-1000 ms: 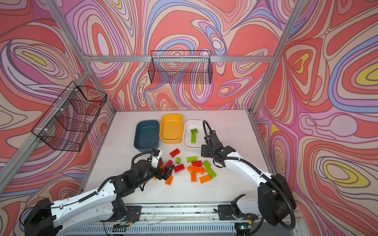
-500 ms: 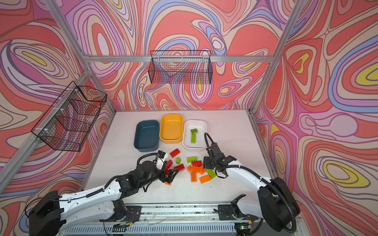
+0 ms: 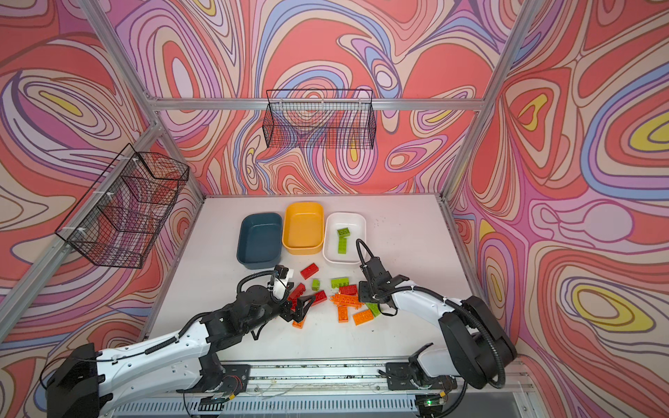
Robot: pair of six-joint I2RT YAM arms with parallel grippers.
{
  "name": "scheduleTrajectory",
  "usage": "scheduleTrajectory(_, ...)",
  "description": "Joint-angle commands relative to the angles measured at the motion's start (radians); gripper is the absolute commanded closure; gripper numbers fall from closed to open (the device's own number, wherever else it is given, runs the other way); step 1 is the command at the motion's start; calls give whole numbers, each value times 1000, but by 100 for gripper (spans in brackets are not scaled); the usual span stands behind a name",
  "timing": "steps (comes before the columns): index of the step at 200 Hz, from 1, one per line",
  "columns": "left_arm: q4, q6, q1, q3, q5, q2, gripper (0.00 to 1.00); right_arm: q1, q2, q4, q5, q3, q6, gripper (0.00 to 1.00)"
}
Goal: Sort the legos into containers by color
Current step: 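Lower the right gripper to the pile and grasp a lime-green brick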
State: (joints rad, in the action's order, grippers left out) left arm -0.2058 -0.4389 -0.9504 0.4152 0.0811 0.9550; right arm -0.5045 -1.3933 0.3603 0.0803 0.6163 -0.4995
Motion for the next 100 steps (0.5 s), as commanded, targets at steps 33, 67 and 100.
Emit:
scheduleTrajectory(33,22,9,-5,-24,41,-24,0,-5,-49,-8,45,24,-1,56)
scheduleTrajectory(67,31,12,-6,-29,52,-39,0,-5,-47,25,61,59,9,71)
scheduleTrajectory(100,34,28,-5,-29,62,-39,0,-5,23,96,100,138,18,73)
